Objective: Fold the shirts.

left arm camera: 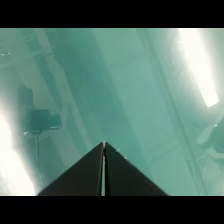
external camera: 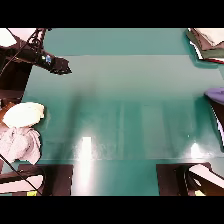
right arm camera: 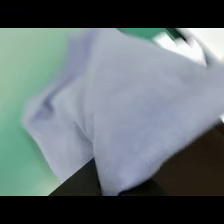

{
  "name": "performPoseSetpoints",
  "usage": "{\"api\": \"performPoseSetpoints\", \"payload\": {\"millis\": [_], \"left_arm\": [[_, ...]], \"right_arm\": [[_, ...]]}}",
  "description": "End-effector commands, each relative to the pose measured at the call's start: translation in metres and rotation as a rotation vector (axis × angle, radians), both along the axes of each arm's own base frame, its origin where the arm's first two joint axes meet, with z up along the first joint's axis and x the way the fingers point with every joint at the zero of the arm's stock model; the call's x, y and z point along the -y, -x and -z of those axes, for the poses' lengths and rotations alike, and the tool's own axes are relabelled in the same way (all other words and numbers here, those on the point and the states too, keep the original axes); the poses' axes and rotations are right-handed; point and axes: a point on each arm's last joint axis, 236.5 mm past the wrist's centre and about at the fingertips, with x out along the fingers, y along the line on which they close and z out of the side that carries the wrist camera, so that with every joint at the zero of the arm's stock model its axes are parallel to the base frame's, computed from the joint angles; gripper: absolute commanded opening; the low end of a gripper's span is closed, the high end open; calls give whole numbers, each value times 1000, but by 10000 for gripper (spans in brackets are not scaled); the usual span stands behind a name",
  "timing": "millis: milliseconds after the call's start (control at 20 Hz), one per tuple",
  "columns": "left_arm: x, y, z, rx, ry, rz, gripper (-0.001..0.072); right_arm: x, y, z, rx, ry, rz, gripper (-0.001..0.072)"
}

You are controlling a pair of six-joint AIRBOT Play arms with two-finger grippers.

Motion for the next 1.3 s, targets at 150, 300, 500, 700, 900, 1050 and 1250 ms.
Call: {"api": "performPoseSetpoints", "payload": {"millis": [150,300,500,700,900,1050,1250], "left_arm": [[0,0,0,2,-3,4,30],[0,0,0,3,-3,4,29],[0,-1,0,5,0,3,30],[1,5,2,-20,2,8,30],[1,-1,-1,1,7,-2,30],[1,-1,-1,1,7,-2,30],[1,-1,-1,1,7,-2,30]], "right_arm": [[0,110,64,-188,-78,253,462],[-5,107,60,-92,-121,316,450],[-42,2,2,268,-156,130,450],[-166,-84,-31,334,-191,-275,449],[-293,-111,-50,348,-189,-643,22],[-364,-114,-59,375,-205,-830,21],[-419,-109,-52,348,-253,-975,21]]}}
